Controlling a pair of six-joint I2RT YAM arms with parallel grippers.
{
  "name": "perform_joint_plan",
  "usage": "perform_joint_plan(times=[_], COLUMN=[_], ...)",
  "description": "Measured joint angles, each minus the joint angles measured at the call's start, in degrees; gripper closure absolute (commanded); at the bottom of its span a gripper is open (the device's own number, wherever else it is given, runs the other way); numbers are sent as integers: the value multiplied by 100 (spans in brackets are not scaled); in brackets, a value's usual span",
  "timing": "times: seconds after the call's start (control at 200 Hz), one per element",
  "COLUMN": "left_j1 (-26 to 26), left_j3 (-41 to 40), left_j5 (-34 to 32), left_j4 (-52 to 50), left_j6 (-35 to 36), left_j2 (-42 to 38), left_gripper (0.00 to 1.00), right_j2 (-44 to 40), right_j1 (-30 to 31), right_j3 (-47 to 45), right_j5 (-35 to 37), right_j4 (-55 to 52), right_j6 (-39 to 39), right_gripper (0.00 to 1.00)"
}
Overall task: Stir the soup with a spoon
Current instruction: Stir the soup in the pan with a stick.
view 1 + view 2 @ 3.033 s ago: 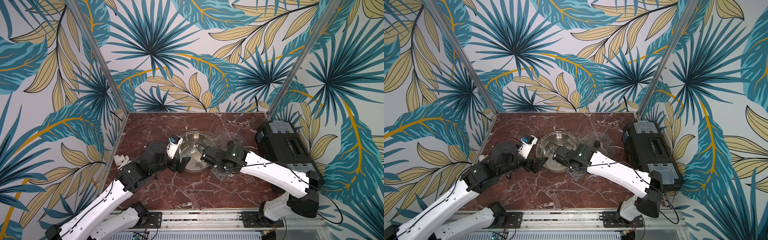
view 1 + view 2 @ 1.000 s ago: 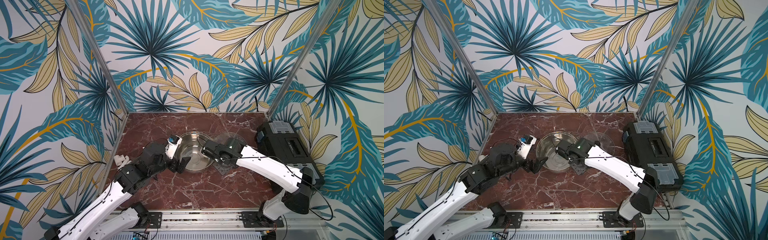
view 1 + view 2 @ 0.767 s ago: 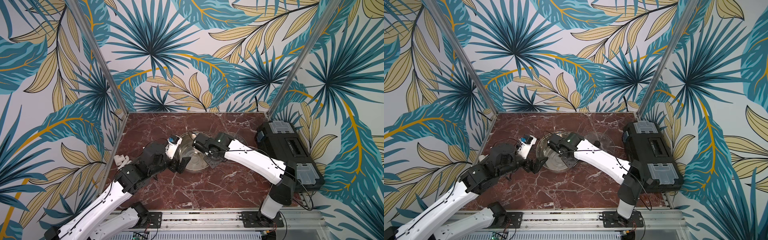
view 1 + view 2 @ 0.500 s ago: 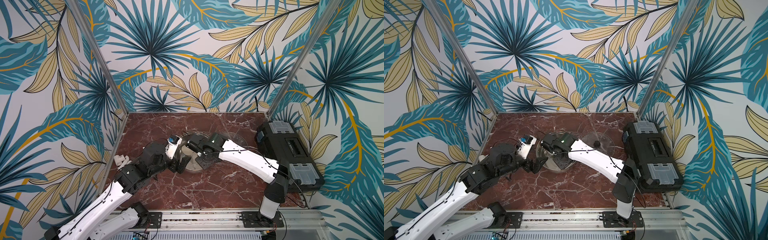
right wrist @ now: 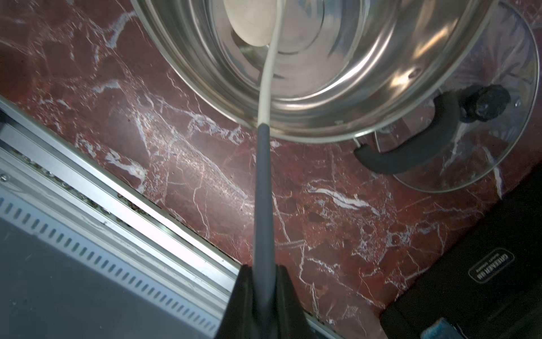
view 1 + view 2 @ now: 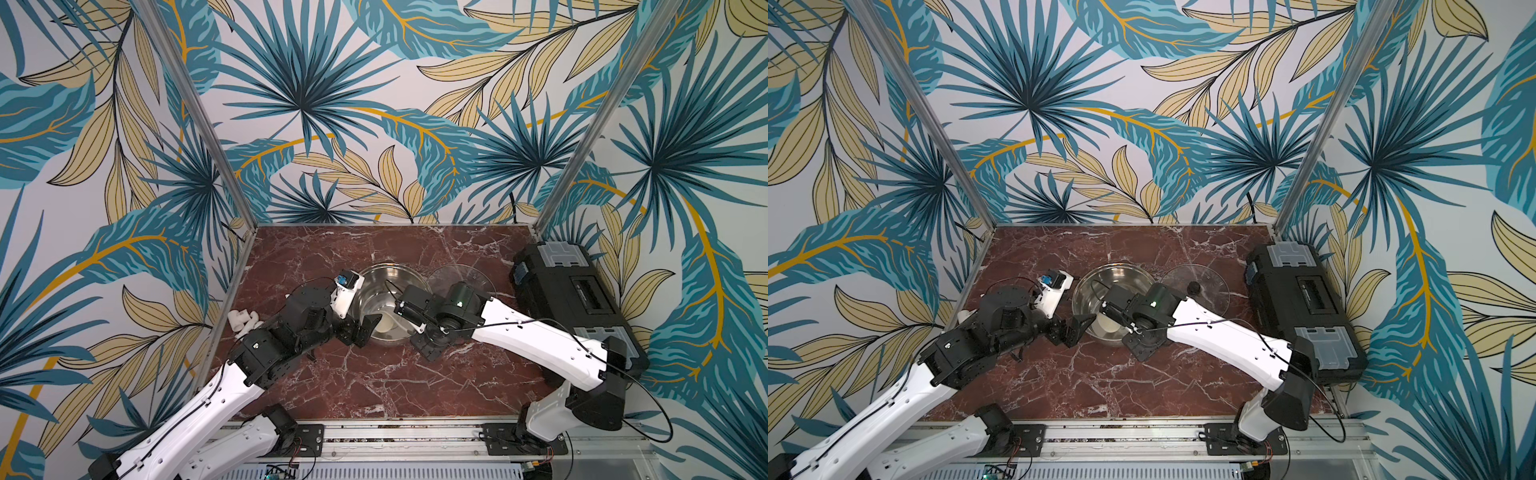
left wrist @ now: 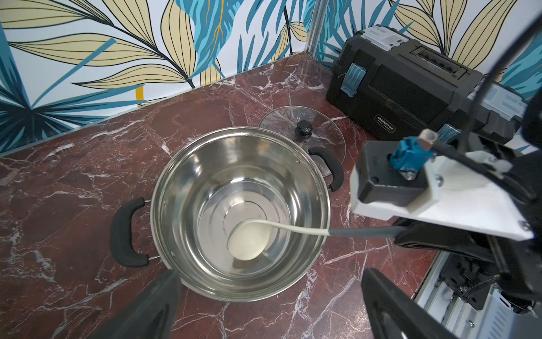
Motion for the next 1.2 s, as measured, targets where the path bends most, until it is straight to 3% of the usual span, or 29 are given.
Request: perform_joint_plan(times=[0.331,0.596,0.827,1.202], left_j1=[0,0,0,0], left_j3=[0,-72,-94,-149], left_j5=[2,4,2,0], left_j4=[2,24,22,11], left_j6=[-2,-2,-4,-4], left_j2=[0,0,-17,-114], left_gripper=[0,0,0,0], right_j2=[-160,688,1569,1307], right_j1=[-157,-328,-315,37], right_j3=[-179,756,1565,1145], right_j5=[966,1493,1244,428], right_j4=[-514,-562,-247,59], right_j6=[17,-55,-127,-116], right_gripper=[100,100,100,100])
